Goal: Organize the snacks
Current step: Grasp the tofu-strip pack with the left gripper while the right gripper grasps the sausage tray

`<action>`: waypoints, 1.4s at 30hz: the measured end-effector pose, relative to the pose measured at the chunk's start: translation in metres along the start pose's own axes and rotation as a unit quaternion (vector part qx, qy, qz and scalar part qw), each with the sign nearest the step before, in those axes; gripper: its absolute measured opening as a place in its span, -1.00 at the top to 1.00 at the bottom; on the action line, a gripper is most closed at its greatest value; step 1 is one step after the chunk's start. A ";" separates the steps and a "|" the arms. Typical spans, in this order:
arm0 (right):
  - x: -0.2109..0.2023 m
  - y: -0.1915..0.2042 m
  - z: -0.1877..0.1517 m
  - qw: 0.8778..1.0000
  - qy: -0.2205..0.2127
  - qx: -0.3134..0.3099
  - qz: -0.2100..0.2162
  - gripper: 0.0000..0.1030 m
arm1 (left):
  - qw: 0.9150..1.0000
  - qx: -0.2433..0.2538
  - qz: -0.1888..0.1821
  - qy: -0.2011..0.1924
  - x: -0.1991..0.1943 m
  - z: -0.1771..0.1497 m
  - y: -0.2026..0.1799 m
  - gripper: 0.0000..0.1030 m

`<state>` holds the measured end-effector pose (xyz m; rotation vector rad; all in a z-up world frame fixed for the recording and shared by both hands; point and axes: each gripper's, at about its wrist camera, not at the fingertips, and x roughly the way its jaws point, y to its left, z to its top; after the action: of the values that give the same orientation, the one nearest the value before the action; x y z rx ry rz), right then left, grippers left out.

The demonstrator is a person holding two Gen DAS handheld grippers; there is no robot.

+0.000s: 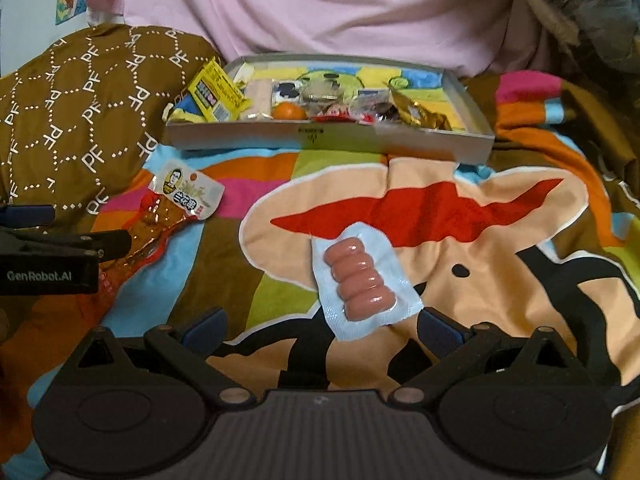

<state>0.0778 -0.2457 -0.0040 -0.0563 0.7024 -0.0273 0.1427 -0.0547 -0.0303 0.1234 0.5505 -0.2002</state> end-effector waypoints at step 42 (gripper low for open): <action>0.071 -0.018 0.022 0.999 -0.019 -0.024 0.024 -1.00 | 0.993 0.111 -0.025 0.041 0.076 0.018 -0.024 -0.99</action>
<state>0.1459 -0.2656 -0.0319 -0.0869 0.6671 0.0360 0.2100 -0.0935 -0.0570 0.3359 0.6120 -0.3056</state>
